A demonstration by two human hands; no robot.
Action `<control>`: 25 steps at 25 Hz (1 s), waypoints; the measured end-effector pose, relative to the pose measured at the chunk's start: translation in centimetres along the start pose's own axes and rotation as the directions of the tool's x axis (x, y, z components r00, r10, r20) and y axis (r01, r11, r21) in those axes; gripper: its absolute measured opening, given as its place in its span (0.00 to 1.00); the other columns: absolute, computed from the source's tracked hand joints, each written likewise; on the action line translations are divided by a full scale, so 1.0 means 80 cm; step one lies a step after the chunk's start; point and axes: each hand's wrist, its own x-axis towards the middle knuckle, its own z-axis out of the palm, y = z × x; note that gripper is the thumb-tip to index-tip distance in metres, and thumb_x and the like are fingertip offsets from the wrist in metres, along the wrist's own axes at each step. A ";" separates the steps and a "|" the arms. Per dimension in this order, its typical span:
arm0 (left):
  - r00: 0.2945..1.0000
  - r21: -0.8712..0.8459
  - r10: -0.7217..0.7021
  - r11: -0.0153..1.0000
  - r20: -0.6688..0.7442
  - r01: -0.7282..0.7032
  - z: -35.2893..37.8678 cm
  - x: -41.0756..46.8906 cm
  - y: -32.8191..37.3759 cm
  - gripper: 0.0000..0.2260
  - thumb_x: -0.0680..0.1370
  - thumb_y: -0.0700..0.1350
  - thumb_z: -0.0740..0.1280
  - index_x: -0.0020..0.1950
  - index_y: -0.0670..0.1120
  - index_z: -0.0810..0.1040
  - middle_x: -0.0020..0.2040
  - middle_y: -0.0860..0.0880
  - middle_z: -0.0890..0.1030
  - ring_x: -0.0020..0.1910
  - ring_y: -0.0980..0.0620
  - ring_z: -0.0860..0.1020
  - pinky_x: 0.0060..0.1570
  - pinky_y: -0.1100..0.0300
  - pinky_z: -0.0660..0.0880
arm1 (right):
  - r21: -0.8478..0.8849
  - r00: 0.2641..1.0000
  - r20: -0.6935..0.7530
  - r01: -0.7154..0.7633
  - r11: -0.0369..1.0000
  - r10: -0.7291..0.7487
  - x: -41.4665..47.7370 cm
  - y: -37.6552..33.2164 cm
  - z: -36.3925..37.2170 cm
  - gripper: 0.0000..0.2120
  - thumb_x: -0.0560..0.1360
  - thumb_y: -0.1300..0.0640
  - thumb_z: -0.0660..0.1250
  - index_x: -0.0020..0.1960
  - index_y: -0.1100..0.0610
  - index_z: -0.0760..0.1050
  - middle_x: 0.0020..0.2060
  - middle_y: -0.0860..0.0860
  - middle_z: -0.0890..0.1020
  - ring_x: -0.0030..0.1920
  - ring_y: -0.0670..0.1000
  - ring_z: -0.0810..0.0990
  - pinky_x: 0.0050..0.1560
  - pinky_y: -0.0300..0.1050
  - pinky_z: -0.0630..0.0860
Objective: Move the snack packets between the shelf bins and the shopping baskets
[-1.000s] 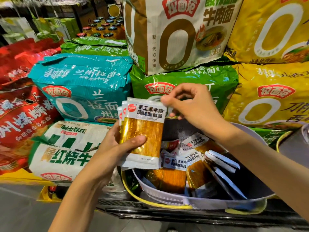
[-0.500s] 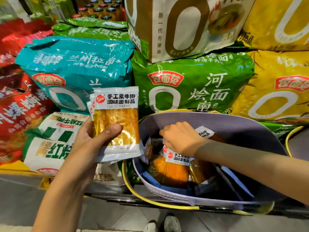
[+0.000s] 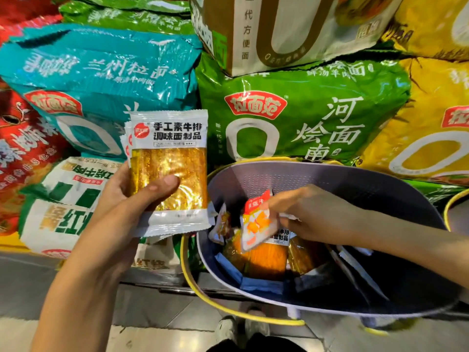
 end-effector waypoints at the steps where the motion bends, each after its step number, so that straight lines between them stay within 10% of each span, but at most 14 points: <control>1: 1.000 0.000 0.002 1.000 -0.001 -0.002 0.001 0.000 -0.001 0.40 0.43 0.60 0.81 0.52 0.49 0.78 0.43 0.50 0.85 0.38 0.52 0.84 0.34 0.61 0.79 | -0.001 0.997 0.077 0.019 1.000 -0.019 -0.005 0.002 0.006 0.05 0.71 0.58 0.63 0.45 0.50 0.76 0.46 0.46 0.82 0.45 0.51 0.81 0.42 0.45 0.77; 5: 1.000 -0.009 0.013 1.000 -0.005 -0.013 0.001 -0.002 0.000 0.40 0.44 0.60 0.81 0.53 0.49 0.78 0.44 0.51 0.85 0.39 0.53 0.84 0.35 0.62 0.79 | -0.108 0.953 0.301 0.066 0.992 -0.030 -0.011 0.005 0.024 0.19 0.75 0.61 0.59 0.63 0.46 0.74 0.66 0.42 0.74 0.57 0.53 0.78 0.52 0.46 0.73; 11: 0.999 0.020 0.023 1.000 -0.028 -0.023 0.000 -0.012 0.003 0.45 0.45 0.60 0.81 0.59 0.47 0.76 0.48 0.49 0.85 0.42 0.52 0.84 0.38 0.61 0.80 | 0.164 0.984 -0.139 -0.090 0.982 0.113 0.034 -0.022 0.005 0.17 0.73 0.50 0.69 0.62 0.47 0.75 0.58 0.44 0.79 0.56 0.49 0.77 0.56 0.47 0.74; 14: 0.999 0.023 0.029 0.999 -0.041 -0.028 -0.002 -0.017 0.004 0.44 0.46 0.60 0.81 0.58 0.47 0.77 0.46 0.49 0.85 0.42 0.52 0.84 0.40 0.61 0.80 | -0.065 0.996 -0.090 -0.021 0.998 0.015 0.069 -0.039 0.023 0.19 0.69 0.56 0.71 0.59 0.58 0.76 0.58 0.55 0.78 0.52 0.60 0.79 0.45 0.52 0.75; 18: 0.998 0.015 0.033 0.999 -0.062 -0.032 -0.005 -0.027 0.004 0.39 0.47 0.57 0.82 0.55 0.47 0.77 0.43 0.51 0.85 0.39 0.54 0.84 0.36 0.63 0.79 | -0.293 0.979 -0.107 0.136 0.946 -0.174 0.076 -0.046 0.026 0.16 0.46 0.59 0.80 0.32 0.56 0.80 0.35 0.54 0.80 0.31 0.55 0.80 0.20 0.36 0.64; 25: 0.994 -0.019 0.064 0.998 -0.088 -0.066 -0.007 -0.030 0.009 0.42 0.44 0.60 0.81 0.54 0.48 0.77 0.42 0.52 0.85 0.39 0.55 0.83 0.35 0.65 0.78 | 0.011 0.906 -0.423 -0.023 1.000 0.026 0.020 -0.014 -0.039 0.11 0.71 0.49 0.65 0.34 0.49 0.66 0.29 0.45 0.70 0.33 0.47 0.66 0.31 0.41 0.65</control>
